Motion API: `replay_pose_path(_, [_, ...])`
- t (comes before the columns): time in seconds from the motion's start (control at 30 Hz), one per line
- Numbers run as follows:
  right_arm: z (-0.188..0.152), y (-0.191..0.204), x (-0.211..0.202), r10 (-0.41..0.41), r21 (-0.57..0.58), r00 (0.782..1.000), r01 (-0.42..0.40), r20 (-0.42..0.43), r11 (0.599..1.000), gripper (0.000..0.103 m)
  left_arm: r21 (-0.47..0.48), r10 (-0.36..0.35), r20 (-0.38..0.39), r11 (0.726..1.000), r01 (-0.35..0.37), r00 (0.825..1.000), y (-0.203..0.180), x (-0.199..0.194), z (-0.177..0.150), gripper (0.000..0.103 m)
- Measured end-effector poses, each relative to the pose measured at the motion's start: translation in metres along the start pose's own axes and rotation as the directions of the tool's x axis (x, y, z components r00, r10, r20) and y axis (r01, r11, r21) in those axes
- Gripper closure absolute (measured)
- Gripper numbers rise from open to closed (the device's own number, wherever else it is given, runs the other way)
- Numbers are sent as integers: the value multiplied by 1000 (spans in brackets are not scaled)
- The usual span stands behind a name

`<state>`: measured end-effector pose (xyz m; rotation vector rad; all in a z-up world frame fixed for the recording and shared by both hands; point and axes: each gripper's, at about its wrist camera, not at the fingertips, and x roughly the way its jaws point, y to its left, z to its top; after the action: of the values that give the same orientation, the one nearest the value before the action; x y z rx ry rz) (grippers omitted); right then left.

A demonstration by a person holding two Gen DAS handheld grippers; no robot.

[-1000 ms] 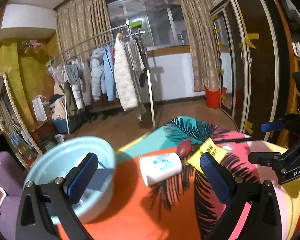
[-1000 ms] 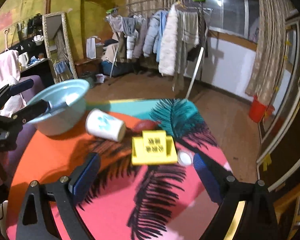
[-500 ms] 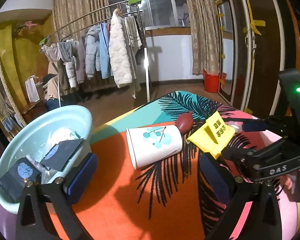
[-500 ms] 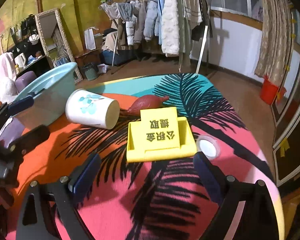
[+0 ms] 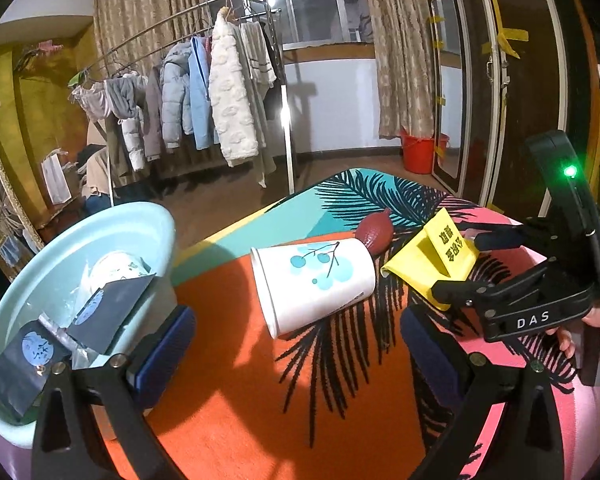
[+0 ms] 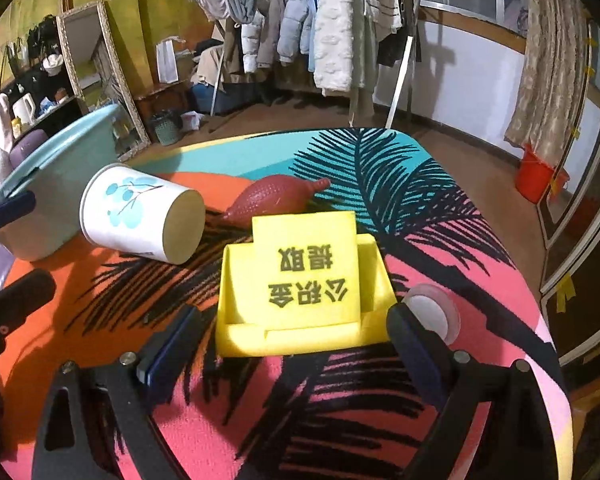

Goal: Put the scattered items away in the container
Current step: 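Move both open grippers back toward the white cup and yellow card holder, then close right gripper on the yellow card holder while left grips the white paper cup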

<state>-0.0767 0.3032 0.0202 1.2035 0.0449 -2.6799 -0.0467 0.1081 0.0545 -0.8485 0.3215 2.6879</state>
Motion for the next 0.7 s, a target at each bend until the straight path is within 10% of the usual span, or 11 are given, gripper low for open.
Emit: replay_pose_path(0.7, [-3,-5,4,19,-72,999,-23,-47,997,2,-17,-7,35,1000,8,999,4,-6,-3,0])
